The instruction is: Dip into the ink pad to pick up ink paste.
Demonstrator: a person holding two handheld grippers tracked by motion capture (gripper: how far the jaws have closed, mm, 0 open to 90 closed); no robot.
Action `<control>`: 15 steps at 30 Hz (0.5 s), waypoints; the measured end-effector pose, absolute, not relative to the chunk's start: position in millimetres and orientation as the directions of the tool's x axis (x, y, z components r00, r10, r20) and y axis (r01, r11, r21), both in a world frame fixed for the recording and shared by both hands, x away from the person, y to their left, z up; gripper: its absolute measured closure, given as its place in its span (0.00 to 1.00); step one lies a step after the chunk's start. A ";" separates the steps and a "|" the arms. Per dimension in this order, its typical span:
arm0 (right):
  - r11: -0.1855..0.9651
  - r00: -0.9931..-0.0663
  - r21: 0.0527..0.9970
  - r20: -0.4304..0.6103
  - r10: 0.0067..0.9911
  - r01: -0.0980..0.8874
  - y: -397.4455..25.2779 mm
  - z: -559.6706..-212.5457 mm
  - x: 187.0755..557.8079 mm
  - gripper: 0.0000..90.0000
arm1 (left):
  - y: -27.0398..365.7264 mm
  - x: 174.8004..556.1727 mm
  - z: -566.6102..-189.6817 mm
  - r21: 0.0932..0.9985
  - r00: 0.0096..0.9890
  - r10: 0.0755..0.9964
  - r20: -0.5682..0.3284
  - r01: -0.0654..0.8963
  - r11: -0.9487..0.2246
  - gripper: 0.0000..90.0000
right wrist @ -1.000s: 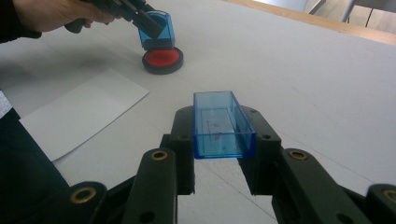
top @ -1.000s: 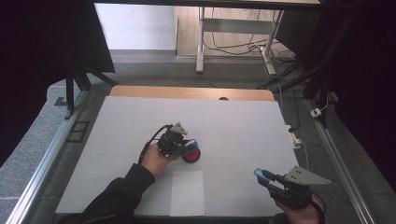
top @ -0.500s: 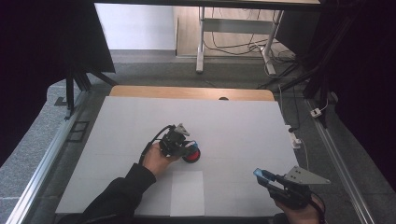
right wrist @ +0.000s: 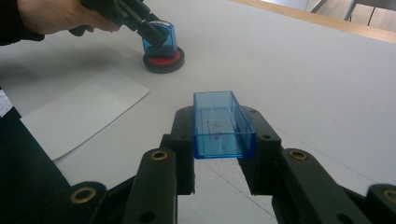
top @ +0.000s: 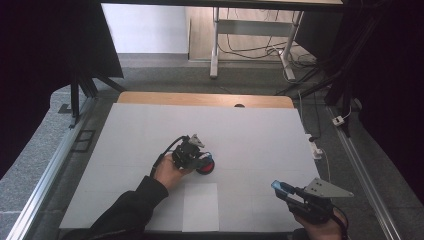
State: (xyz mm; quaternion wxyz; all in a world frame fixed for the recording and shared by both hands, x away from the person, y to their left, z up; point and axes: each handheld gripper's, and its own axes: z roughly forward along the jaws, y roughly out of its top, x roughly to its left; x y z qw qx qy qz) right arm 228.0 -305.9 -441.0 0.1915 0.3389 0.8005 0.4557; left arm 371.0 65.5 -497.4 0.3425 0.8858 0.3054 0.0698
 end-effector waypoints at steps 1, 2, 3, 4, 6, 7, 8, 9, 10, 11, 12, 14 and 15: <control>0.354 -0.698 0.860 0.004 0.716 0.368 -305.8 -441.1 228.0 0.76 | 65.2 370.6 -497.3 0.648 0.804 0.589 -0.082 0.492 -0.582 0.77; 0.354 -0.698 0.860 0.004 0.716 0.368 -305.7 -441.1 228.0 0.76 | 65.0 370.2 -497.5 0.649 0.805 0.589 -0.079 0.490 -0.583 0.77; 0.355 -0.698 0.860 0.003 0.716 0.368 -305.7 -441.1 228.0 0.76 | 65.2 370.1 -497.6 0.648 0.805 0.588 -0.078 0.490 -0.583 0.77; 0.355 -0.698 0.860 0.003 0.716 0.368 -305.7 -441.1 228.0 0.76 | 65.5 370.0 -497.9 0.649 0.805 0.588 -0.080 0.490 -0.582 0.77; 0.355 -0.698 0.860 0.002 0.716 0.367 -305.6 -441.0 228.0 0.76 | 66.4 370.2 -498.4 0.650 0.804 0.588 -0.085 0.492 -0.579 0.77; 0.355 -0.698 0.859 0.003 0.716 0.368 -305.5 -441.1 228.0 0.76 | 66.5 370.4 -498.5 0.650 0.804 0.589 -0.088 0.494 -0.578 0.78; 0.356 -0.698 0.859 0.002 0.716 0.367 -305.5 -441.1 228.0 0.76 | 66.6 370.5 -498.7 0.651 0.803 0.589 -0.090 0.495 -0.575 0.78; 0.356 -0.698 0.859 0.002 0.716 0.367 -305.4 -441.1 228.1 0.76 | 66.5 370.3 -498.6 0.649 0.802 0.590 -0.088 0.496 -0.577 0.78; 0.356 -0.698 0.859 0.002 0.716 0.367 -305.4 -441.1 228.0 0.76 | 66.5 370.0 -498.7 0.650 0.803 0.590 -0.088 0.495 -0.577 0.78; 0.356 -0.699 0.859 0.002 0.715 0.367 -305.4 -441.1 228.1 0.76 | 66.4 369.8 -498.8 0.651 0.802 0.590 -0.086 0.494 -0.576 0.78; 0.354 -0.699 0.860 0.004 0.715 0.367 -305.3 -441.2 228.1 0.76 | 66.3 369.7 -498.8 0.651 0.802 0.591 -0.086 0.494 -0.576 0.78; 0.355 -0.699 0.860 0.003 0.715 0.367 -305.2 -441.3 228.2 0.76 | 65.9 369.4 -498.8 0.650 0.803 0.591 -0.082 0.492 -0.579 0.78; 0.355 -0.699 0.860 0.003 0.715 0.367 -305.2 -441.3 228.2 0.76 | 65.8 369.4 -498.7 0.650 0.803 0.591 -0.082 0.492 -0.579 0.78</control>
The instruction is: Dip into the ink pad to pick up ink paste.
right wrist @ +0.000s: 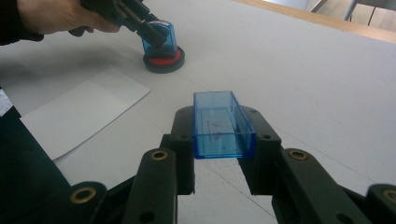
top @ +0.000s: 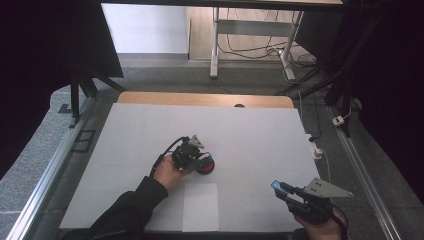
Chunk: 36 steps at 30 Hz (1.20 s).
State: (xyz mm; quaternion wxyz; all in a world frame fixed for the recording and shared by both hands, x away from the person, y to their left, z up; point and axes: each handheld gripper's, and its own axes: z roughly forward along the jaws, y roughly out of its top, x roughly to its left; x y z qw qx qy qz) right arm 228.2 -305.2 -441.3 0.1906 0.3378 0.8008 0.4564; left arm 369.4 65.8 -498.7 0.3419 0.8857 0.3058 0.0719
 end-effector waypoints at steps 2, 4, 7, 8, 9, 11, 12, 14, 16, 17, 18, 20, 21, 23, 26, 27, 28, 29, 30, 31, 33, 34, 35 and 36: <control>0.354 -0.699 0.860 0.004 0.715 0.367 -305.2 -441.4 228.3 0.76 | 65.7 369.6 -498.6 0.648 0.802 0.591 -0.083 0.494 -0.579 0.78; 0.354 -0.700 0.860 0.004 0.715 0.367 -305.1 -441.5 228.3 0.76 | 65.5 369.8 -498.5 0.647 0.802 0.592 -0.084 0.496 -0.580 0.78; 0.354 -0.699 0.860 0.004 0.715 0.367 -305.2 -441.5 228.3 0.76 | 65.6 370.6 -498.2 0.643 0.801 0.592 -0.090 0.501 -0.580 0.78; 0.356 -0.700 0.859 0.003 0.715 0.367 -305.2 -441.4 228.2 0.76 | 65.8 370.8 -498.3 0.643 0.800 0.593 -0.093 0.503 -0.577 0.78; 0.356 -0.700 0.859 0.003 0.715 0.367 -305.2 -441.4 228.1 0.76 | 66.4 371.1 -498.5 0.643 0.799 0.593 -0.097 0.505 -0.575 0.78; 0.358 -0.700 0.858 0.003 0.715 0.368 -305.4 -441.3 228.1 0.76 | 67.3 371.3 -499.0 0.645 0.798 0.594 -0.103 0.508 -0.571 0.78; 0.358 -0.699 0.858 0.003 0.715 0.369 -305.4 -441.3 228.0 0.76 | 67.3 371.0 -499.2 0.647 0.797 0.595 -0.102 0.507 -0.569 0.78; 0.358 -0.700 0.858 0.002 0.714 0.368 -305.3 -441.3 228.0 0.76 | 67.4 370.9 -499.4 0.649 0.797 0.596 -0.102 0.507 -0.568 0.78; 0.357 -0.700 0.859 0.003 0.714 0.368 -305.3 -441.3 228.0 0.76 | 67.9 371.3 -499.6 0.651 0.798 0.594 -0.107 0.508 -0.565 0.78; 0.358 -0.700 0.858 0.002 0.714 0.368 -305.3 -441.2 227.9 0.76 | 68.4 371.6 -499.7 0.652 0.798 0.593 -0.111 0.509 -0.562 0.78; 0.358 -0.700 0.858 0.002 0.714 0.368 -305.4 -441.2 227.9 0.76 | 68.9 371.8 -499.9 0.653 0.797 0.593 -0.113 0.510 -0.560 0.77; 0.357 -0.699 0.859 0.002 0.715 0.367 -305.5 -441.2 227.9 0.76 | 70.1 372.5 -500.4 0.657 0.797 0.592 -0.123 0.512 -0.554 0.77; 0.357 -0.700 0.859 0.002 0.715 0.367 -305.5 -441.2 227.9 0.76 | 70.4 372.9 -500.2 0.656 0.795 0.592 -0.128 0.516 -0.551 0.77; 0.356 -0.700 0.859 0.003 0.715 0.367 -305.6 -441.2 227.8 0.76 | 70.7 373.1 -500.3 0.658 0.795 0.592 -0.131 0.516 -0.548 0.77; 0.356 -0.700 0.859 0.003 0.714 0.367 -305.8 -441.2 227.8 0.76 | 71.7 373.4 -500.8 0.662 0.795 0.591 -0.137 0.518 -0.542 0.77; 0.356 -0.700 0.860 0.004 0.714 0.367 -305.8 -441.1 227.8 0.76 | 71.7 373.6 -500.7 0.663 0.795 0.590 -0.139 0.517 -0.541 0.77; 0.355 -0.700 0.860 0.003 0.714 0.367 -305.8 -441.1 227.8 0.76 | 71.6 373.6 -500.3 0.662 0.796 0.590 -0.135 0.516 -0.544 0.77; 0.356 -0.700 0.860 0.003 0.714 0.367 -305.9 -441.1 227.7 0.76 | 71.3 373.4 -500.1 0.662 0.798 0.588 -0.131 0.512 -0.548 0.77; 0.355 -0.700 0.860 0.004 0.714 0.367 -305.9 -441.1 227.7 0.76 | 70.9 373.0 -500.0 0.664 0.800 0.587 -0.124 0.507 -0.550 0.77; 0.355 -0.700 0.860 0.003 0.714 0.366 -305.9 -441.1 227.7 0.76 | 70.3 372.3 -499.9 0.666 0.802 0.586 -0.117 0.501 -0.553 0.77; 0.355 -0.701 0.860 0.004 0.714 0.366 -306.0 -441.1 227.7 0.76 | 70.1 371.5 -499.4 0.672 0.806 0.581 -0.115 0.494 -0.552 0.77; 0.354 -0.701 0.861 0.005 0.714 0.366 -306.0 -441.1 227.7 0.76 | 70.0 371.3 -498.8 0.676 0.806 0.580 -0.117 0.493 -0.548 0.77; 0.353 -0.700 0.861 0.005 0.714 0.366 -306.1 -441.0 227.6 0.76 | 70.1 371.1 -498.0 0.679 0.806 0.581 -0.117 0.491 -0.546 0.77; 0.353 -0.701 0.861 0.005 0.714 0.366 -306.1 -441.0 227.6 0.76 | 70.2 370.9 -497.0 0.682 0.806 0.580 -0.116 0.489 -0.544 0.77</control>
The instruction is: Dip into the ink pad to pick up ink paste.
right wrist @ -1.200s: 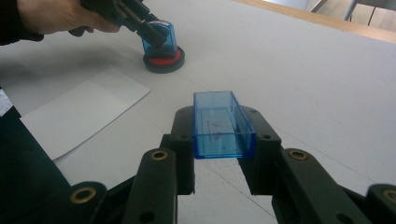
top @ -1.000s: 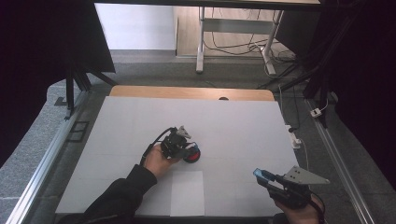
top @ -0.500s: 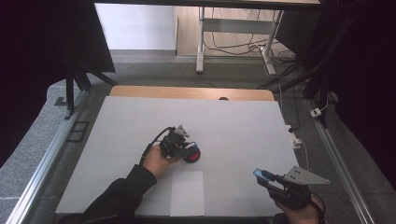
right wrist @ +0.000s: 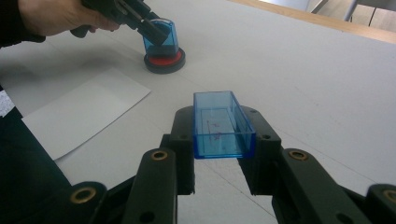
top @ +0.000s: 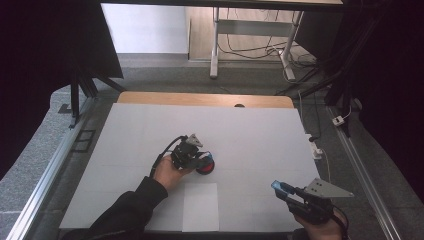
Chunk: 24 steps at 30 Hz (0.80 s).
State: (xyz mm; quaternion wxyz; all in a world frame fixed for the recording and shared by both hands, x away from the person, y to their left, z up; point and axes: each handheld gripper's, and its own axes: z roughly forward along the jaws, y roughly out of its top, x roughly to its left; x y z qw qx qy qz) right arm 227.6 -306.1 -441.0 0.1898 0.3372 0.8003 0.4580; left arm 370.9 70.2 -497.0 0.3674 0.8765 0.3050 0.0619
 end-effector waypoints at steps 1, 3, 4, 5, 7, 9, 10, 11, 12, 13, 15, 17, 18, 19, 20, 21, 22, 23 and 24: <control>0.353 -0.700 0.861 0.005 0.714 0.366 -306.1 -441.0 227.5 0.76 | 70.6 370.5 -495.9 0.685 0.806 0.580 -0.115 0.487 -0.541 0.77; 0.353 -0.701 0.861 0.006 0.713 0.366 -306.3 -441.0 227.5 0.76 | 72.0 370.2 -493.7 0.690 0.807 0.579 -0.117 0.486 -0.537 0.77; 0.353 -0.701 0.861 0.005 0.713 0.366 -306.3 -441.0 227.5 0.76 | 72.8 369.8 -492.7 0.694 0.806 0.580 -0.121 0.486 -0.530 0.77; 0.354 -0.701 0.861 0.005 0.713 0.366 -306.2 -441.0 227.5 0.76 | 73.6 369.6 -491.7 0.697 0.807 0.578 -0.121 0.484 -0.529 0.77; 0.355 -0.701 0.861 0.003 0.713 0.364 -306.0 -441.0 227.3 0.76 | 74.8 368.9 -489.9 0.700 0.806 0.578 -0.123 0.484 -0.526 0.77; 0.355 -0.701 0.861 0.002 0.713 0.364 -306.0 -440.9 227.3 0.76 | 76.2 368.1 -488.2 0.703 0.806 0.578 -0.126 0.484 -0.521 0.77; 0.355 -0.701 0.861 0.002 0.713 0.364 -306.0 -440.9 227.2 0.76 | 76.8 367.6 -487.3 0.705 0.805 0.579 -0.130 0.485 -0.517 0.77; 0.355 -0.702 0.861 0.003 0.712 0.364 -306.1 -440.9 227.2 0.76 | 77.4 367.2 -486.5 0.706 0.805 0.579 -0.130 0.485 -0.516 0.77; 0.355 -0.702 0.861 0.002 0.712 0.364 -306.0 -440.9 227.2 0.76 | 78.2 366.8 -485.5 0.708 0.805 0.578 -0.131 0.484 -0.514 0.77; 0.356 -0.702 0.861 0.002 0.712 0.363 -306.0 -440.9 227.2 0.76 | 78.8 366.4 -484.6 0.709 0.805 0.579 -0.132 0.485 -0.512 0.77; 0.358 -0.701 0.860 -0.001 0.713 0.362 -305.9 -440.8 227.0 0.76 | 80.1 365.3 -483.0 0.715 0.804 0.579 -0.138 0.486 -0.503 0.77; 0.358 -0.702 0.860 -0.001 0.713 0.363 -305.9 -440.9 227.0 0.76 | 81.3 364.3 -481.3 0.718 0.802 0.580 -0.141 0.487 -0.498 0.77; 0.359 -0.702 0.860 -0.002 0.712 0.362 -305.9 -440.9 227.0 0.76 | 81.9 363.6 -480.5 0.719 0.802 0.580 -0.144 0.487 -0.495 0.77; 0.359 -0.702 0.860 -0.002 0.712 0.362 -305.9 -440.8 226.9 0.76 | 82.4 362.9 -479.7 0.721 0.801 0.580 -0.146 0.487 -0.492 0.77; 0.359 -0.702 0.860 -0.003 0.712 0.361 -305.7 -440.8 226.8 0.76 | 83.0 362.2 -478.8 0.722 0.802 0.579 -0.147 0.487 -0.492 0.77; 0.359 -0.704 0.861 -0.002 0.711 0.361 -305.6 -440.9 226.9 0.76 | 83.4 361.5 -477.8 0.723 0.802 0.579 -0.147 0.487 -0.490 0.77; 0.360 -0.704 0.860 -0.002 0.710 0.361 -305.6 -440.9 226.9 0.76 | 84.1 360.8 -476.8 0.727 0.802 0.579 -0.147 0.485 -0.487 0.77; 0.360 -0.704 0.860 -0.002 0.711 0.361 -305.6 -440.9 227.0 0.76 | 84.9 360.1 -475.8 0.729 0.804 0.576 -0.149 0.483 -0.485 0.77; 0.359 -0.703 0.861 -0.002 0.711 0.361 -305.7 -440.9 226.9 0.76 | 85.6 359.2 -474.7 0.733 0.804 0.575 -0.153 0.482 -0.479 0.77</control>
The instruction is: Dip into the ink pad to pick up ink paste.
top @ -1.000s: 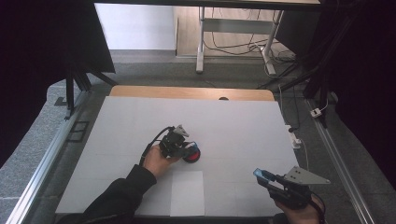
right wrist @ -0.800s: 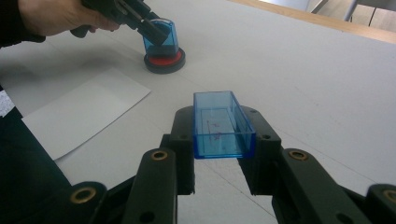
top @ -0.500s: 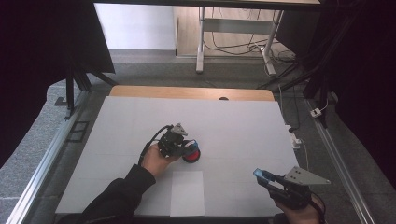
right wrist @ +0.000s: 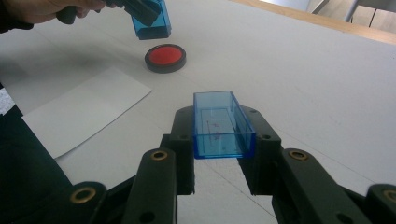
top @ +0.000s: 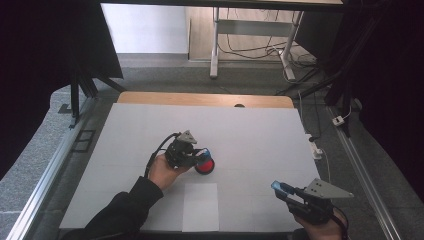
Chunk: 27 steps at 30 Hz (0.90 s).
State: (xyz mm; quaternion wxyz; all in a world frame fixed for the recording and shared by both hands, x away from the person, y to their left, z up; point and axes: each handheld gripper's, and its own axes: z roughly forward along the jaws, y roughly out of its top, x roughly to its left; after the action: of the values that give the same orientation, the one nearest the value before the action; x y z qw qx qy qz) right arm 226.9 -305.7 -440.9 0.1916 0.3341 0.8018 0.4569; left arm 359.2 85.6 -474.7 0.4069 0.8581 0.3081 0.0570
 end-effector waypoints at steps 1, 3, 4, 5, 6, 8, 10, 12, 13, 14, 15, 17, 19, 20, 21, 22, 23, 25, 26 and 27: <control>0.359 -0.703 0.861 -0.002 0.711 0.360 -305.7 -440.9 226.9 0.76 | 86.4 358.3 -473.6 0.737 0.805 0.573 -0.155 0.481 -0.475 0.77; 0.360 -0.703 0.860 -0.003 0.711 0.361 -305.7 -440.8 226.9 0.76 | 87.8 356.3 -471.4 0.744 0.807 0.569 -0.155 0.475 -0.470 0.77; 0.360 -0.703 0.860 -0.003 0.711 0.361 -305.7 -440.8 226.9 0.76 | 88.5 355.4 -470.2 0.746 0.809 0.567 -0.152 0.470 -0.471 0.77; 0.360 -0.703 0.860 -0.003 0.711 0.361 -305.6 -440.8 226.9 0.76 | 89.1 354.4 -469.0 0.749 0.811 0.565 -0.154 0.468 -0.469 0.77; 0.360 -0.703 0.860 -0.003 0.711 0.361 -305.6 -440.8 226.9 0.76 | 89.8 353.4 -468.0 0.752 0.811 0.564 -0.155 0.467 -0.466 0.77; 0.361 -0.704 0.860 -0.003 0.710 0.361 -305.5 -440.8 226.9 0.76 | 91.4 351.3 -465.8 0.756 0.813 0.562 -0.155 0.463 -0.462 0.77; 0.361 -0.706 0.861 -0.002 0.708 0.359 -305.4 -440.9 226.9 0.76 | 93.1 349.3 -463.8 0.760 0.814 0.559 -0.157 0.461 -0.459 0.77; 0.361 -0.706 0.861 -0.002 0.708 0.359 -305.3 -440.9 226.9 0.76 | 94.8 347.3 -462.0 0.764 0.816 0.557 -0.155 0.457 -0.456 0.77; 0.361 -0.706 0.861 -0.002 0.708 0.359 -305.4 -440.9 226.9 0.76 | 95.9 346.4 -461.0 0.765 0.817 0.555 -0.157 0.456 -0.454 0.77; 0.362 -0.705 0.860 -0.004 0.709 0.359 -305.4 -440.8 226.8 0.76 | 96.7 345.4 -460.0 0.768 0.816 0.555 -0.162 0.457 -0.448 0.77; 0.361 -0.706 0.861 -0.003 0.708 0.358 -305.3 -440.8 226.8 0.76 | 97.5 344.7 -459.1 0.770 0.817 0.553 -0.165 0.457 -0.445 0.77; 0.364 -0.708 0.860 -0.005 0.706 0.357 -305.1 -441.0 226.8 0.76 | 98.7 342.6 -457.1 0.774 0.818 0.550 -0.169 0.456 -0.440 0.77; 0.365 -0.708 0.860 -0.007 0.707 0.356 -304.6 -440.9 226.6 0.76 | 99.2 340.4 -454.9 0.774 0.819 0.546 -0.176 0.458 -0.436 0.77; 0.365 -0.708 0.861 -0.007 0.706 0.355 -304.5 -440.9 226.6 0.76 | 99.3 339.1 -453.8 0.776 0.819 0.545 -0.178 0.458 -0.434 0.77; 0.365 -0.708 0.861 -0.008 0.707 0.355 -304.6 -440.7 226.4 0.76 | 99.3 337.8 -452.7 0.776 0.820 0.543 -0.182 0.458 -0.433 0.77; 0.363 -0.709 0.862 -0.006 0.705 0.353 -304.7 -440.7 226.6 0.76 | 99.5 336.7 -451.5 0.775 0.821 0.539 -0.186 0.460 -0.434 0.77; 0.362 -0.709 0.862 -0.006 0.705 0.354 -304.9 -440.6 226.6 0.76 | 99.5 335.3 -450.4 0.774 0.822 0.537 -0.189 0.461 -0.434 0.77; 0.360 -0.708 0.863 -0.005 0.706 0.354 -305.1 -440.5 226.6 0.76 | 99.8 332.0 -448.5 0.776 0.825 0.532 -0.190 0.458 -0.434 0.77; 0.360 -0.708 0.863 -0.004 0.706 0.354 -305.1 -440.5 226.6 0.76 | 100.0 330.5 -447.6 0.776 0.826 0.530 -0.192 0.458 -0.433 0.77; 0.361 -0.709 0.863 -0.005 0.706 0.353 -305.0 -440.5 226.6 0.76 | 100.4 328.8 -446.8 0.777 0.827 0.528 -0.192 0.457 -0.434 0.77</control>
State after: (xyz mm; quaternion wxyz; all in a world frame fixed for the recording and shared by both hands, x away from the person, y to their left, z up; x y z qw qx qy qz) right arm 226.6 -305.0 -440.5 0.1918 0.3300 0.8022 0.4590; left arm 328.8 100.4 -446.8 0.4455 0.8457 0.2911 0.0397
